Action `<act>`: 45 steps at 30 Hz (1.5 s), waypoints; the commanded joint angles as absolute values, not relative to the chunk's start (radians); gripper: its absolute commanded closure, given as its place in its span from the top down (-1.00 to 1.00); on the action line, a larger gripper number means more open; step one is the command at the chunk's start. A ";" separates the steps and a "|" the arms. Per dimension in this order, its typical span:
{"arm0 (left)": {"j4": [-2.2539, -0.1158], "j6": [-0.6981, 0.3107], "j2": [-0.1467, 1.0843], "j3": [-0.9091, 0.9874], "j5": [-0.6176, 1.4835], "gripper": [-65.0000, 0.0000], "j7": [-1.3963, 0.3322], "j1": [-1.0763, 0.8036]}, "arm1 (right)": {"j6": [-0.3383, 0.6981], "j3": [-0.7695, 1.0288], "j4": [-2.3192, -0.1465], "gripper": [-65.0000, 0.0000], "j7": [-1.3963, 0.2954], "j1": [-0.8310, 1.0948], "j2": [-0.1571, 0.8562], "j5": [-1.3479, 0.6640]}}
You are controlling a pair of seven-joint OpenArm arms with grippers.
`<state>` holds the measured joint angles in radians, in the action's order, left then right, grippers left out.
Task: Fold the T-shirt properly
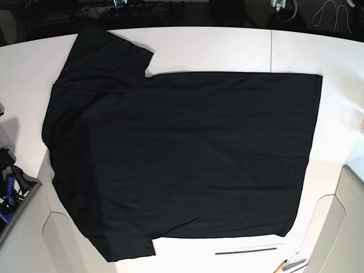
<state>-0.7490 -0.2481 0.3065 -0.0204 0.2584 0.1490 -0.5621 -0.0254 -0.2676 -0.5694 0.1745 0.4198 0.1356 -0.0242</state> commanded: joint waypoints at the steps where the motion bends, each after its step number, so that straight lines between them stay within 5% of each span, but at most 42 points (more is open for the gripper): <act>1: -0.811 -0.285 0.344 -0.019 0.281 -1.00 0.150 -0.618 | -0.022 -0.266 -0.619 -1.00 0.187 0.474 0.161 -0.028; 12: -1.508 -0.421 0.568 0.065 0.469 -1.00 -0.033 -1.101 | -0.023 -0.247 -1.398 -1.00 0.159 1.051 0.442 -0.116; 18: -1.805 -0.685 0.571 0.276 0.673 -1.00 -0.187 -1.248 | -0.017 -0.118 -1.869 -1.00 0.126 1.309 0.471 -0.128; 21: -1.885 -0.698 0.569 0.377 0.814 -1.00 -0.255 -1.244 | -0.010 -0.047 -2.027 -1.00 0.063 1.309 0.468 -0.228; 27: -1.917 -0.698 0.564 0.478 0.987 -1.00 -0.382 -1.159 | 0.071 0.105 -2.158 -1.00 0.025 1.204 0.369 -0.406; 39: -1.917 -0.698 0.429 0.485 1.066 -1.00 -0.551 -0.957 | 0.210 0.357 -2.055 -1.00 -0.115 0.867 0.014 -0.607; 45: -1.917 -0.698 0.413 0.485 1.096 -1.00 -0.585 -0.896 | 0.210 0.455 -2.056 -1.00 -0.118 0.765 -0.014 -0.400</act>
